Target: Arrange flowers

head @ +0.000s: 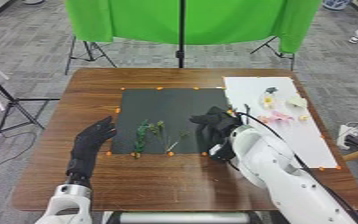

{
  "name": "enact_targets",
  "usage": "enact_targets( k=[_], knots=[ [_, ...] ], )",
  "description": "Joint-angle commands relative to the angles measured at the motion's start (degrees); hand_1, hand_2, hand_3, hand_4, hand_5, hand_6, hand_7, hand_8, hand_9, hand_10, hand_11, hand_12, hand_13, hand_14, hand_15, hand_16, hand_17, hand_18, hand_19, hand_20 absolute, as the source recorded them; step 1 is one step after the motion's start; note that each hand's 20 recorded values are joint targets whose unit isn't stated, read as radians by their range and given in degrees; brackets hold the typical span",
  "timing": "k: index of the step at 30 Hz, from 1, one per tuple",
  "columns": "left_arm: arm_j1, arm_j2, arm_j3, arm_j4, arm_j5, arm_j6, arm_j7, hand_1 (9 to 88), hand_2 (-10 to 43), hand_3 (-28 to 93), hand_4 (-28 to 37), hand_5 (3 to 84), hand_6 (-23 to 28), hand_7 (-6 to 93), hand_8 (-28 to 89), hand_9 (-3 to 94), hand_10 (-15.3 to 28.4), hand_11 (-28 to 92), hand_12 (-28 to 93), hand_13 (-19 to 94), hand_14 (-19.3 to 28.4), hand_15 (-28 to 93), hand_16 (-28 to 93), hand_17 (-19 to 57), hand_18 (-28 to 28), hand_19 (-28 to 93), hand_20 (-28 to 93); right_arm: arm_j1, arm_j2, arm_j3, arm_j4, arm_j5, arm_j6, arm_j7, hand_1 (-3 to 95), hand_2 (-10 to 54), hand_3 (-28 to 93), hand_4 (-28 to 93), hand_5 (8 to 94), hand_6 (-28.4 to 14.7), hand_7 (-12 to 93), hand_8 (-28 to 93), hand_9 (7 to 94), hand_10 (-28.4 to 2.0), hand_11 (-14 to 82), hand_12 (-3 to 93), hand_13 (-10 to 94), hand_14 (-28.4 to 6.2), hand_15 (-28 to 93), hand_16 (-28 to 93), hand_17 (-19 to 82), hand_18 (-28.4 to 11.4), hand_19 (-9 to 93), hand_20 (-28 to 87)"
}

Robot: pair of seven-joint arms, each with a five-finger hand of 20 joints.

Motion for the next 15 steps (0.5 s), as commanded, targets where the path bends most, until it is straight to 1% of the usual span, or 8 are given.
enact_targets(
  k=[1, 3, 4, 7, 8, 10, 12, 15],
  knots=[
    [1.0, -0.91, 0.47, 0.86, 0.00, -0.45, -0.33, 21.9, 1.7, 69, -28.3, 42.4, 4.9, 10.8, -5, 38.2, 12.6, 19, 13, 30, 16.9, 30, 0, 3.2, 13.0, 13, 19, -9.9, 3.8, 7.5, -9.1, -12.7, 7.3, -1.4, 22.0, 1.8, 61, -13, 68.6, -3.8, 12, -7, 82.0, -16.2, 29.5, 26.3, 87, -8.2, 55, 34, 61, -14.6, 93, 52],
    [1.1, -0.88, 0.51, 0.83, 0.01, -0.45, -0.37, 21.9, 1.7, 69, -28.3, 42.4, 4.9, 10.7, -5, 38.2, 12.6, 19, 13, 30, 16.9, 30, 0, 3.2, 13.0, 13, 19, -9.7, 4.5, 8.4, -8.3, -18.7, 10.9, -0.9, 24.7, -0.7, 63, -13, 67.8, -3.8, 12, -7, 79.1, -16.6, 27.1, 26.4, 85, -8.9, 55, 33, 59, -15.0, 93, 52],
    [1.2, -0.88, 0.56, 0.79, 0.10, -0.40, -0.47, 21.9, 1.6, 69, -28.3, 42.4, 4.9, 10.7, -5, 38.2, 12.6, 19, 13, 30, 16.9, 30, 0, 3.2, 13.0, 13, 19, -8.8, 4.9, 8.3, -7.2, -20.8, 12.4, -0.2, 26.4, -3.3, 64, -13, 67.3, -3.8, 13, -7, 77.9, -16.6, 26.7, 26.6, 84, -9.1, 56, 33, 58, -15.0, 93, 52],
    [0.9, -0.83, 0.91, 0.85, 0.13, -0.77, -0.55, 21.9, 1.5, 69, -28.3, 42.5, 4.8, 10.7, -5, 38.2, 12.6, 19, 13, 30, 16.9, 30, 0, 3.2, 13.0, 13, 19, -5.8, 6.2, 8.0, -3.5, -23.1, 12.3, 2.1, 27.2, -8.2, 66, -13, 67.5, -3.6, 13, -7, 80.0, -14.9, 32.3, 28.0, 85, -7.9, 58, 33, 60, -14.1, 93, 52],
    [0.9, -0.84, 0.97, 0.82, 0.28, -0.89, -0.56, 21.9, 1.5, 69, -28.3, 42.4, 4.8, 10.8, -5, 38.2, 12.6, 19, 13, 30, 16.9, 30, 0, 3.2, 13.0, 13, 19, -4.9, 6.6, 7.9, -2.2, -23.2, 11.8, 2.3, 27.2, -8.9, 65, -13, 68.0, -3.6, 13, -7, 80.9, -14.5, 34.0, 28.1, 85, -7.3, 59, 32, 60, -13.9, 93, 53],
    [0.8, -0.87, 1.16, 0.86, 0.15, -0.92, -0.47, 22.0, 1.6, 69, -28.3, 42.4, 4.9, 10.8, -5, 38.2, 12.7, 19, 13, 30, 16.8, 30, 0, 3.2, 13.0, 13, 19, -3.4, 7.2, 7.3, 0.1, -23.2, 10.1, 3.0, 26.4, -9.5, 64, -13, 68.5, -3.8, 13, -7, 82.0, -13.8, 36.3, 28.2, 87, -6.6, 59, 32, 62, -12.8, 93, 53],
    [0.9, -0.85, 1.09, 0.80, 0.29, -0.83, -0.41, 22.0, 1.7, 69, -28.3, 42.4, 4.8, 10.8, -5, 38.2, 12.7, 19, 13, 30, 16.9, 30, 0, 3.2, 13.0, 13, 19, -2.1, 7.5, 6.9, 1.5, -22.2, 6.6, 4.0, 25.5, -9.5, 63, -14, 68.6, -4.3, 13, -7, 82.5, -13.9, 37.1, 28.4, 88, -6.1, 59, 32, 64, -12.1, 93, 53],
    [1.0, -0.77, 0.98, 0.78, 0.13, -0.42, -0.39, 22.0, 1.7, 69, -28.3, 42.4, 4.8, 10.8, -5, 38.2, 12.7, 19, 13, 30, 16.9, 30, 0, 3.2, 13.0, 13, 19, -0.3, 7.7, 5.4, 4.0, -21.9, 5.1, 4.3, 24.4, -9.5, 61, -14, 68.4, -4.9, 12, -7, 82.7, -14.1, 37.3, 28.5, 88, -6.0, 58, 32, 64, -11.9, 93, 53]
  ],
)
